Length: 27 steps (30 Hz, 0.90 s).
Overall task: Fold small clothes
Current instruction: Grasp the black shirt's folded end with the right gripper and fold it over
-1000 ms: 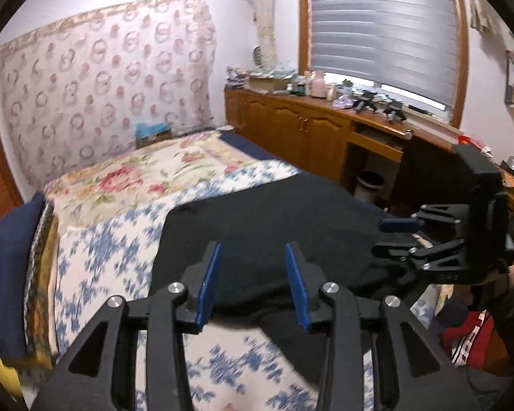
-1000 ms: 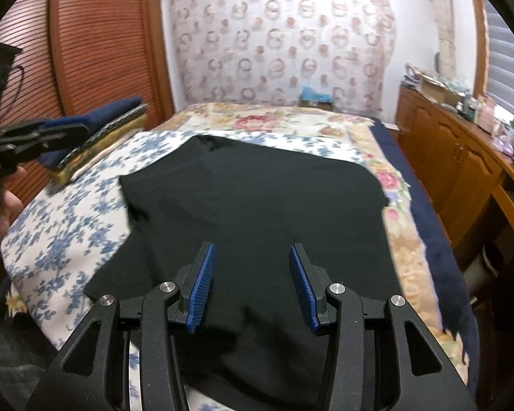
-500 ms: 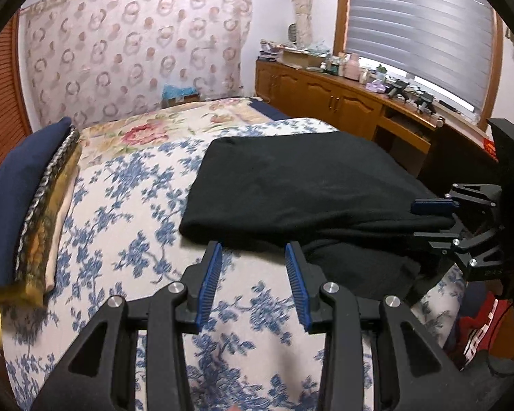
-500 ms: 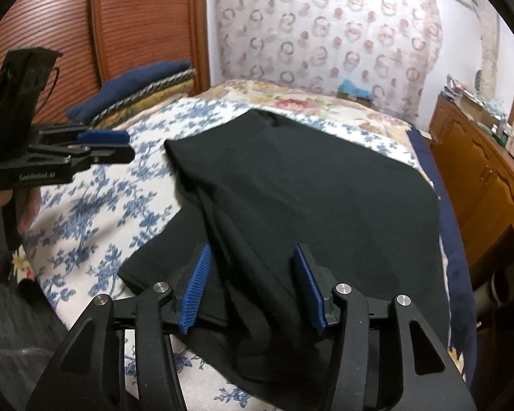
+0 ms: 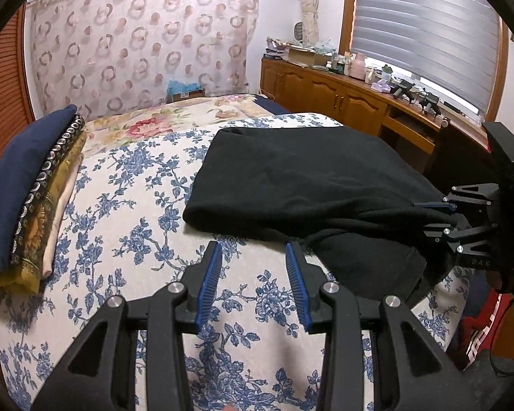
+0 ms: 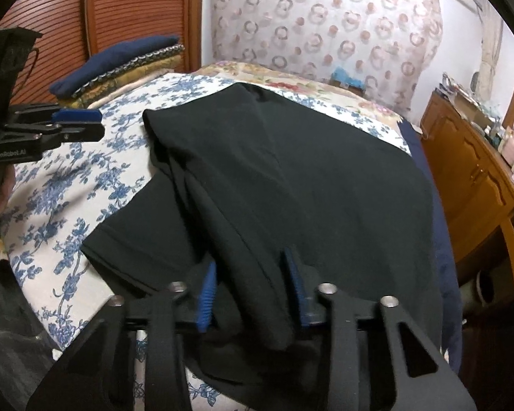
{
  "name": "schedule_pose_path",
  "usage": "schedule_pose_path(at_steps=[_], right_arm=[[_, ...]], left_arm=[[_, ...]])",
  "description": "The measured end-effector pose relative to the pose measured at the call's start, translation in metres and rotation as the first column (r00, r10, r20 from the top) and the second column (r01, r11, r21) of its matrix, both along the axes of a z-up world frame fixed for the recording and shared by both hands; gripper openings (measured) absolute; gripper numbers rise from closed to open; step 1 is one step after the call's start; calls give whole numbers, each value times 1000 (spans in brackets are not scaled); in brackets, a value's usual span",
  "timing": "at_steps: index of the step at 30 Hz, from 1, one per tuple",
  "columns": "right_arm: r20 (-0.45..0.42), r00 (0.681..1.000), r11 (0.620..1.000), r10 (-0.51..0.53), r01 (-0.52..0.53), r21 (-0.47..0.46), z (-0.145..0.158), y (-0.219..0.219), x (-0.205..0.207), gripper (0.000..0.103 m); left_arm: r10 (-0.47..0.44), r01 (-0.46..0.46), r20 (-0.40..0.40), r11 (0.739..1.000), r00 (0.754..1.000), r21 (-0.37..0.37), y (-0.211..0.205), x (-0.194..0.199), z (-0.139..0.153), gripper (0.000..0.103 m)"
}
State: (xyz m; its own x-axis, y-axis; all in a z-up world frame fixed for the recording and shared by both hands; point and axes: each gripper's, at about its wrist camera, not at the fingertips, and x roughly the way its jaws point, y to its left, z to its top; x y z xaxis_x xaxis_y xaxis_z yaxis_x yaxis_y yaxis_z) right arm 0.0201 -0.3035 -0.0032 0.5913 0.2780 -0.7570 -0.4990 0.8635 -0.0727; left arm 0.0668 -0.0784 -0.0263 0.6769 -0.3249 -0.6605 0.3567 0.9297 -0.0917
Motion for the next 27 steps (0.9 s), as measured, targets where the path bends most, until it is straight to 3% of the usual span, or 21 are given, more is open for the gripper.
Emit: schedule_pose_path(at_steps=[1, 3, 11, 17, 21, 25, 27], right_arm=[[2, 1000, 1000, 6, -6, 3, 0, 0, 0, 13], [7, 1000, 1000, 12, -12, 27, 5, -2, -3, 9], [137, 990, 986, -16, -7, 164, 58, -14, -20, 6], [179, 981, 984, -78, 47, 169, 81, -35, -23, 6], [159, 973, 977, -169, 144, 157, 76, -68, -22, 6], [103, 965, 966, -242, 230, 116, 52, -96, -23, 6], [70, 964, 963, -257, 248, 107, 40, -103, -23, 17]], left_arm=[[-1, 1, 0, 1000, 1000, 0, 0, 0, 0, 37], [-1, 1, 3, 1000, 1000, -2, 0, -1, 1, 37], [-10, 10, 9, 1000, 1000, -20, -4, -4, 5, 37], [-24, 24, 22, 999, 999, -22, -10, -6, 12, 37], [-31, 32, 32, 999, 999, -27, -12, -9, 15, 37], [-33, 34, 41, 999, 999, -26, -14, -11, 17, 37], [-31, 32, 45, 999, 999, -29, -14, -11, 18, 37]])
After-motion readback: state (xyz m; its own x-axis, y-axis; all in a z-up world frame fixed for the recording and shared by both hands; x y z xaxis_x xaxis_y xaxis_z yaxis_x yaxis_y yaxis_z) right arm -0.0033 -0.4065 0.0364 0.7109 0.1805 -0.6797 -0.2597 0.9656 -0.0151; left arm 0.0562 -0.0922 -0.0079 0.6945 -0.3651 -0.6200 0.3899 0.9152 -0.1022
